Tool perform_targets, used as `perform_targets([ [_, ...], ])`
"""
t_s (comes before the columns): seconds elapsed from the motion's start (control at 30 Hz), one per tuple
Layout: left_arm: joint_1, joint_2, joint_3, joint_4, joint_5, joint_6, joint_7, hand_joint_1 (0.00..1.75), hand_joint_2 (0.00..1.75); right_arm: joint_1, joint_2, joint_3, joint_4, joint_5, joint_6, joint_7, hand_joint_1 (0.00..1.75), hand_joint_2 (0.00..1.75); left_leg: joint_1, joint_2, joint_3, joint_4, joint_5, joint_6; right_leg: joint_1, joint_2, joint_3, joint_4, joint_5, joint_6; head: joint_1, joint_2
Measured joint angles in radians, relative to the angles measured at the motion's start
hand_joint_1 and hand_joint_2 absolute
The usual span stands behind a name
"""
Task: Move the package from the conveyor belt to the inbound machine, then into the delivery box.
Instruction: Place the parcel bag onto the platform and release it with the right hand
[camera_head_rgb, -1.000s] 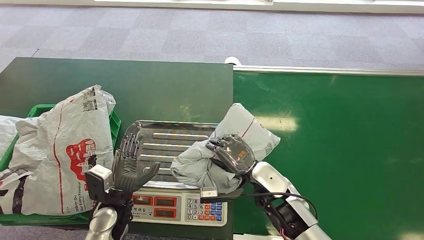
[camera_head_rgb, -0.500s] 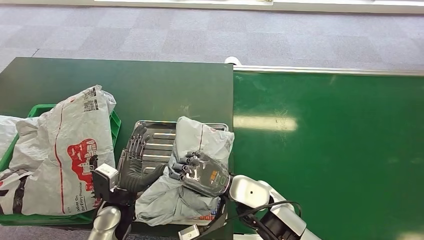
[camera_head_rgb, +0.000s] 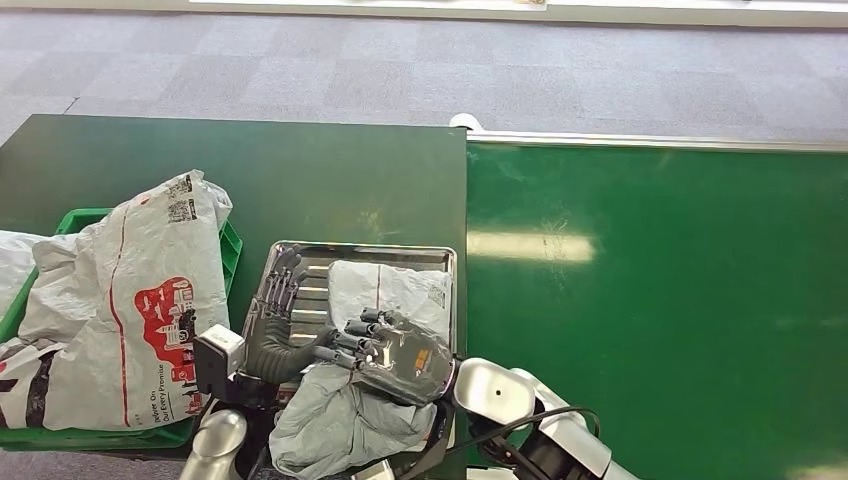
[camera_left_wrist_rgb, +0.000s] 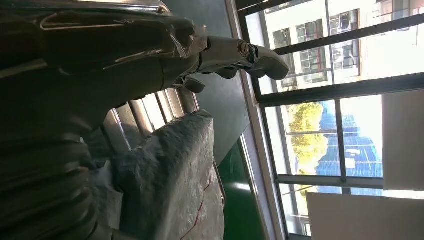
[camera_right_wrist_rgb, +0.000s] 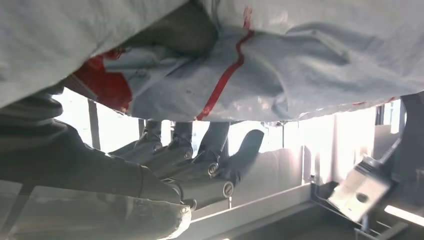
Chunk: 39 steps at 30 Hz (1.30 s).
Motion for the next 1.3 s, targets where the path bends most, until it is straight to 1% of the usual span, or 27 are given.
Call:
perform_targets([
  [0.17,0.001,0.000,0.001,0.000,0.000,0.000,0.000,0.00,1.75,0.000,0.009,-0.018,0.044,-0.011,0.016,0.024,0.00,1.75,0.000,0.000,0.000,0.000,0.000,0.000,0.000,0.000,0.000,0.000,0.000,0.000,0.000,0.000],
  [0.33,0.006,0.002,0.001,0.000,0.000,0.002,0.000,0.00,1.75,0.008,0.017,-0.046,0.073,-0.007,-0.040,0.062,0.00,1.75,0.000,0.000,0.001,0.000,0.001,0.000,0.000,0.000,0.001,0.000,0.000,0.000,0.000,0.000],
  [0.43,0.011,0.003,0.002,-0.002,0.001,0.004,0.000,0.00,1.75,0.031,0.021,-0.086,0.070,-0.055,-0.082,0.062,0.00,1.75,0.000,0.000,0.001,0.000,0.001,0.000,0.000,0.000,0.001,0.000,0.000,0.000,0.000,0.000],
  [0.53,0.020,0.003,0.003,-0.008,0.002,0.009,-0.001,0.00,1.75,0.068,0.022,-0.150,0.044,-0.147,-0.085,0.054,0.00,1.75,0.000,0.000,0.000,0.000,0.001,0.000,0.000,0.000,0.001,0.000,0.000,0.000,0.000,0.000],
  [0.63,0.033,0.004,0.004,-0.017,0.003,0.014,-0.002,0.00,1.75,0.115,0.023,-0.239,0.006,-0.271,-0.062,0.019,0.00,1.75,0.000,0.000,0.000,0.000,0.001,0.000,0.000,0.000,0.001,0.000,0.000,0.000,0.000,0.000],
  [0.77,0.045,0.006,0.006,-0.029,0.003,0.017,-0.003,0.00,1.75,0.167,0.027,-0.348,-0.038,-0.378,-0.016,-0.026,0.00,1.75,0.000,0.000,0.000,0.000,0.001,0.000,0.000,0.000,0.001,0.000,0.000,0.000,0.000,0.000],
  [0.87,0.050,0.006,0.006,-0.036,0.003,0.016,-0.003,0.00,1.75,0.190,0.031,-0.399,-0.057,-0.404,0.000,-0.039,0.00,1.75,0.000,0.000,0.000,0.000,0.001,0.000,0.000,0.000,0.001,0.000,0.000,0.000,0.000,0.000],
  [1.0,0.053,0.006,0.006,-0.040,0.003,0.016,-0.003,0.00,1.75,0.205,0.035,-0.433,-0.072,-0.422,0.014,-0.048,0.00,1.75,0.000,0.000,0.000,0.000,0.001,0.000,0.000,0.000,0.001,0.000,0.000,0.000,0.000,0.000],
  [1.13,0.057,0.006,0.008,-0.046,0.003,0.017,-0.003,0.00,1.75,0.233,0.052,-0.486,-0.093,-0.524,0.088,-0.081,0.00,1.75,0.000,0.000,0.000,0.000,0.001,0.000,0.000,0.000,0.001,0.000,0.000,0.000,0.000,0.000],
  [1.3,0.066,0.006,0.015,-0.059,0.002,0.017,-0.003,0.00,1.75,0.277,0.072,-0.586,-0.123,-0.640,0.187,-0.114,0.00,1.75,0.000,0.000,0.000,0.000,0.001,0.000,0.000,0.000,0.001,0.000,0.000,0.000,0.000,0.000],
])
